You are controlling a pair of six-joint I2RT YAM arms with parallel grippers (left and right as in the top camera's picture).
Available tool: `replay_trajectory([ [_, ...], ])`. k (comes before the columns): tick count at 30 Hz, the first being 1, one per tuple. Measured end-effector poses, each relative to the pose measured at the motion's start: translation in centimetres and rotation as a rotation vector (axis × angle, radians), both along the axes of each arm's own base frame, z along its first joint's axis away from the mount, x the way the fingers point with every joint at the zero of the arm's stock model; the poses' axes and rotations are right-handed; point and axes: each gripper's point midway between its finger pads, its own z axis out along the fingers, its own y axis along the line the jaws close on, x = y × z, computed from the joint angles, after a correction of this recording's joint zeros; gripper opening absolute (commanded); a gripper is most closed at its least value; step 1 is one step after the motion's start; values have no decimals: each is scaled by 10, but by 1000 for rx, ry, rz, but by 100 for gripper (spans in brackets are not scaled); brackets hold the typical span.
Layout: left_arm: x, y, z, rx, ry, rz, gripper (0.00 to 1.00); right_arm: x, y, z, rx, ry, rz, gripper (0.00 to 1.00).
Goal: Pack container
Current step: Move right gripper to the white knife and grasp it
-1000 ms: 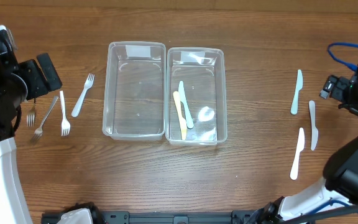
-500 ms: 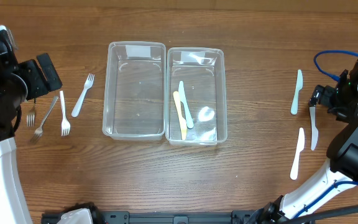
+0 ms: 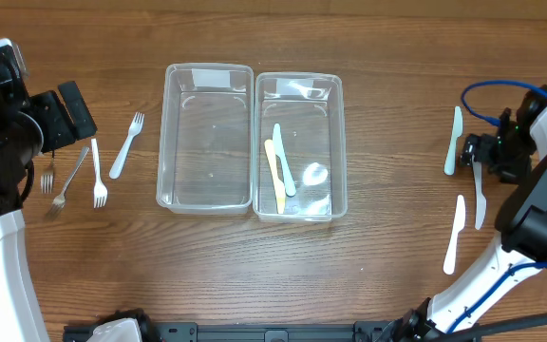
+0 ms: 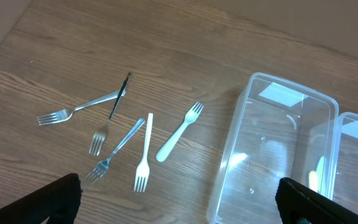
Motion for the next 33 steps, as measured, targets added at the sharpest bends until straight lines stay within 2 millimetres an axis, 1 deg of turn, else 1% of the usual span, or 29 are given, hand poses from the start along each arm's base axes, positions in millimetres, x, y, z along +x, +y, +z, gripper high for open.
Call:
replay_trajectory([
  [5,-1,-1,-1,-4,6,-3,100,6,7,0,27,-22,37,100],
  [14,-1,-3,-1,-15,4,-12,100,6,6,0,25,-25,50,100],
  [17,-1,-3,-1,-15,4,-13,100,6,7,-2,27,-19,50,98],
  [21,0,-4,-1,-18,3,-15,100,5,5,-5,17,-8,51,89],
  [24,0,-4,-1,-19,3,-16,100,5,3,-5,8,-9,49,79],
  [26,0,-5,-1,-20,3,-17,100,5,3,-5,8,-9,52,70],
  [28,0,-5,-1,-20,3,-17,100,5,2,-5,7,-10,51,65],
  [30,0,-5,-1,-20,3,-17,100,5,2,-5,6,-9,51,57],
  [33,0,-5,-1,-20,3,-17,100,5,2,-5,7,-9,51,55],
])
